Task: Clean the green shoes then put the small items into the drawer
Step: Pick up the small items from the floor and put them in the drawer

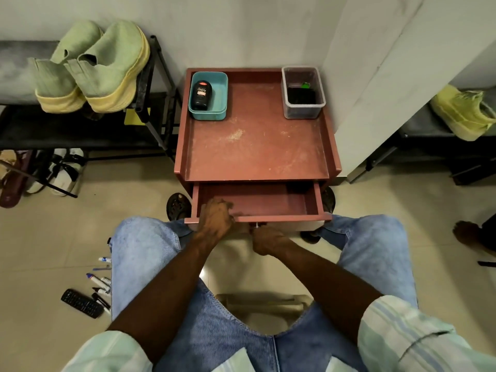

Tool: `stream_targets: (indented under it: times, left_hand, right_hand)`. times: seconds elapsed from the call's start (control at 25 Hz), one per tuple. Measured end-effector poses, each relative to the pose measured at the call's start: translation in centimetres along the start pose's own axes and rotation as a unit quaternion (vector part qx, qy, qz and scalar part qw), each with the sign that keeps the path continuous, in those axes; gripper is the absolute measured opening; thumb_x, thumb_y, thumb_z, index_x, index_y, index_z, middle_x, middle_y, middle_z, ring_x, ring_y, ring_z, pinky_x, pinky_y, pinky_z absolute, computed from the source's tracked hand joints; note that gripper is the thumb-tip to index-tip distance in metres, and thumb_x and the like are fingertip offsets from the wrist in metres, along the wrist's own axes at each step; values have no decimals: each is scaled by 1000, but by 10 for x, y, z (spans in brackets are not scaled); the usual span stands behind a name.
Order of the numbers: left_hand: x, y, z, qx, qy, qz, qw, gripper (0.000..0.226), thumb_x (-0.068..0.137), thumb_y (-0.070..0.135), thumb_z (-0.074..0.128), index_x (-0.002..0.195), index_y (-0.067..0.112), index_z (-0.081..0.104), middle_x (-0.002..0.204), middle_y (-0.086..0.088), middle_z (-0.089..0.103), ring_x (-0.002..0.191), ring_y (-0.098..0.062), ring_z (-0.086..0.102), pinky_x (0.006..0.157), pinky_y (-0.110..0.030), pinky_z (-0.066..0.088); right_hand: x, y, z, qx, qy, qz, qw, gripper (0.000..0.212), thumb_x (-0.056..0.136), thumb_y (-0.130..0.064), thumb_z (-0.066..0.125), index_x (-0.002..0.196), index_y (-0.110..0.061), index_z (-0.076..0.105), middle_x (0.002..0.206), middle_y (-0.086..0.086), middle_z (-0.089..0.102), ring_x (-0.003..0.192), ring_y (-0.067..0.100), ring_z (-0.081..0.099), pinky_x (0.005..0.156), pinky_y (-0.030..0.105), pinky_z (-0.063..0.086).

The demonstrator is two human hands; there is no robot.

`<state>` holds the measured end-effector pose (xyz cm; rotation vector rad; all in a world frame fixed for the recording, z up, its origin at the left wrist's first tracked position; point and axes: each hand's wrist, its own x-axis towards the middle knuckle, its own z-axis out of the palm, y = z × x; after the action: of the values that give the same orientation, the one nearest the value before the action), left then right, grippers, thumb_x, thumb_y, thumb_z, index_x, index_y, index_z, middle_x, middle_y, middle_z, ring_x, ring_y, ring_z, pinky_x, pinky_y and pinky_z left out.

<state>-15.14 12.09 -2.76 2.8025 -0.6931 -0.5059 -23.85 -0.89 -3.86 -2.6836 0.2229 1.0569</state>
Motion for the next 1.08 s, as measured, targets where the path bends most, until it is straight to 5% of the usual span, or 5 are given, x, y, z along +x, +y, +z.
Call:
stream_targets:
  times: [0.2,0.4,0.48,0.64,1.08]
  left_hand:
    - [-34,22,5,40,-100,7,994,23,89,11,52,103,12,70,104,-11,71,95,-29,65,80,-32,51]
    - [-44,31,5,70,-95,-13,993,16,89,11,56,101,12,67,100,-10,68,79,-23,57,73,-32,48]
    - [-43,31,4,76,-90,-19,993,14,91,13,57,100,13,68,95,-8,69,73,-20,53,67,-29,45]
    - [-42,31,-1,68,-90,-22,993,15,92,18,57,95,12,71,78,-3,62,66,-17,54,58,-26,42]
    - [-41,28,-2,116,-174,-20,978,28,73,36,79,93,18,74,90,2,71,78,-17,63,61,-25,48]
  right_hand:
    - [-32,24,-33,102,195,-29,975,18,87,-21,51,88,-11,67,92,14,69,85,33,64,63,28,39]
    - [-39,75,-22,46,50,5,998,33,92,-25,58,119,-8,66,122,14,64,111,31,59,91,31,46]
    - [-40,76,-17,1,62,-12,998,36,95,-26,56,127,-10,62,129,11,61,117,28,56,95,30,43]
    - [-39,76,-22,-46,85,-39,995,36,98,-28,52,129,-11,62,131,9,60,118,26,56,98,29,40]
    - [-28,81,-22,-63,-40,-65,995,48,84,-37,73,124,-12,66,126,0,65,114,20,58,88,25,41]
